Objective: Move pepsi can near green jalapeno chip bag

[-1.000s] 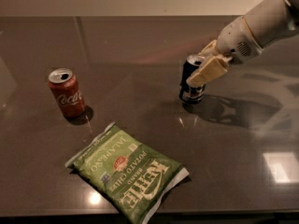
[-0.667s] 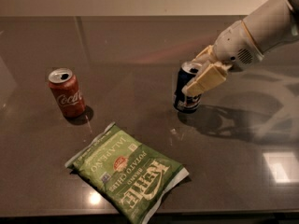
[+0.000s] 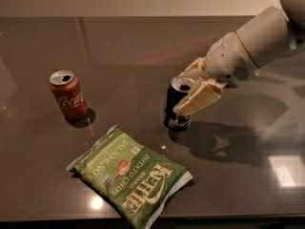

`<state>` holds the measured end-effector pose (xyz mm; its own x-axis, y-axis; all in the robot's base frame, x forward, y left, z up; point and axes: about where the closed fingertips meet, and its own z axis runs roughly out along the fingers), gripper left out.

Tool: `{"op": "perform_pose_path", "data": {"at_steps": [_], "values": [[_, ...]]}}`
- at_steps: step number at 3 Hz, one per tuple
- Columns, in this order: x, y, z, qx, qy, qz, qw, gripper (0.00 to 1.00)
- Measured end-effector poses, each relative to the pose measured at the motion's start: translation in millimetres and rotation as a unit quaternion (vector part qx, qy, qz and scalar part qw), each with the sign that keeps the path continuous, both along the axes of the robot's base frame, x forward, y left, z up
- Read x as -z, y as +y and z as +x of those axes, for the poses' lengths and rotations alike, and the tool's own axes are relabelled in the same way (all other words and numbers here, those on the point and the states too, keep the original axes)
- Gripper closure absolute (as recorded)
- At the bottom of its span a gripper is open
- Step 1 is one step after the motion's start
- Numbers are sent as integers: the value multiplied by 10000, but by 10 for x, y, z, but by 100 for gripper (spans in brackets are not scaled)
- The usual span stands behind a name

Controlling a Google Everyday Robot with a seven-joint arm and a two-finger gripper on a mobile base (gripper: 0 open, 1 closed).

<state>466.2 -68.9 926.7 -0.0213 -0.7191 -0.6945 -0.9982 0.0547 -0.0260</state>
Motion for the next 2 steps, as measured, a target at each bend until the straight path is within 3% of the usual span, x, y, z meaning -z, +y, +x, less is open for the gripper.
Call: {"op": "perform_pose_path", "data": {"at_steps": [1, 2], "values": [[86, 58, -101, -124, -23, -31, 9999, 85], [190, 65, -155, -163, 0, -93, 9998, 62]]}}
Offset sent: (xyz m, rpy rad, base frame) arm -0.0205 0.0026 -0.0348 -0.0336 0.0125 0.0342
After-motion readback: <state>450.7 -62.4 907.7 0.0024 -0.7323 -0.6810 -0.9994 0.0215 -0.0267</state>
